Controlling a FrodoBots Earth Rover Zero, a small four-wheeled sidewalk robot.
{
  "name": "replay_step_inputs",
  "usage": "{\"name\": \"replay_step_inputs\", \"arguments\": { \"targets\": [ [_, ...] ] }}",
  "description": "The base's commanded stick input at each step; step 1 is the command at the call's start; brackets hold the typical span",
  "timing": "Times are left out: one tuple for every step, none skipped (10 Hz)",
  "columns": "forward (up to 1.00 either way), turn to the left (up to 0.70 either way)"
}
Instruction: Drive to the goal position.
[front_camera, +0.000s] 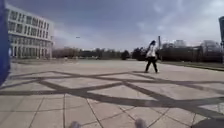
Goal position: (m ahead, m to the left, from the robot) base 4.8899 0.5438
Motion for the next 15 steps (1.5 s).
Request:
{"name": "replay_step_inputs", "arguments": {
  "targets": [
    [0.85,0.00],
    [0.85,0.00],
    [0.85,0.00],
    [0.85,0.00],
    [0.85,0.00],
    [0.85,0.00],
    [0.85,-0.14],
    [0.85,-0.34],
    [0.85,-0.34],
    [0.85,-0.34],
    [0.85,-0.34],
    [0.85,-0.30],
    [0.85,-0.16],
    [0.85,-0.02],
    [0.85,0.00]
  ]
}}
